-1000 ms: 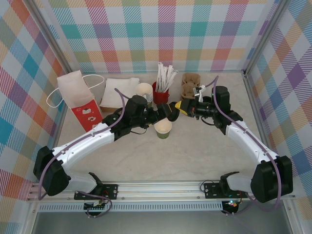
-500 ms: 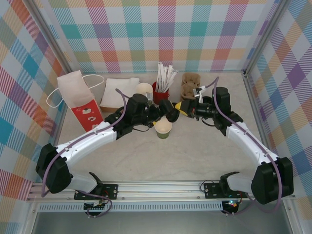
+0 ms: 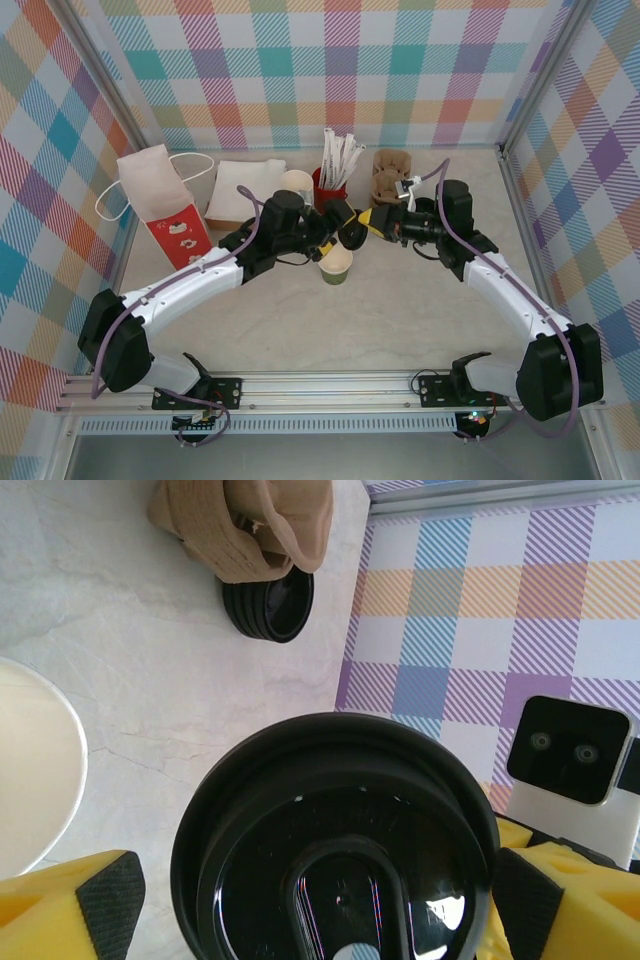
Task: Pack the takeout coffee
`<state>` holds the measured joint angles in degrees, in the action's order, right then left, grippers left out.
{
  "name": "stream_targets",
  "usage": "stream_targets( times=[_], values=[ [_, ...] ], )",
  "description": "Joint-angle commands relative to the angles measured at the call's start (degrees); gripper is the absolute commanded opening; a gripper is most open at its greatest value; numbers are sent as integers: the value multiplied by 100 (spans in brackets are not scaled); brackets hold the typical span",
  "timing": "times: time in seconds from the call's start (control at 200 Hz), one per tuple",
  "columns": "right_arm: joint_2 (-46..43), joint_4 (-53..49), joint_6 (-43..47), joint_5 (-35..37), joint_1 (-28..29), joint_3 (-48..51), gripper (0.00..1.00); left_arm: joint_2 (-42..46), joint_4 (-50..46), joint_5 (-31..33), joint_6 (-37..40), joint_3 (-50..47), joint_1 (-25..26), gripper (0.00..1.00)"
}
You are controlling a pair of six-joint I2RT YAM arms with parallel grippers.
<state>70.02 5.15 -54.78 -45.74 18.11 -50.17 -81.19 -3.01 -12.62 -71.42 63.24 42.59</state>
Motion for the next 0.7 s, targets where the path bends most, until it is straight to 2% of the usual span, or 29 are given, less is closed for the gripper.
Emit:
stream_targets(
  times=[0.0,0.38,0.695],
  values=[
    [-67,281,58,-120,65,18,10,-3,174,-100,-116,-14,-48,91],
    [21,276,152,-93,218,-53,10,-21,173,-133,-131,39,-44,89],
    [47,-4,414,-5,285,-177,10,-26,120,-142,-126,43,-45,78]
  ],
)
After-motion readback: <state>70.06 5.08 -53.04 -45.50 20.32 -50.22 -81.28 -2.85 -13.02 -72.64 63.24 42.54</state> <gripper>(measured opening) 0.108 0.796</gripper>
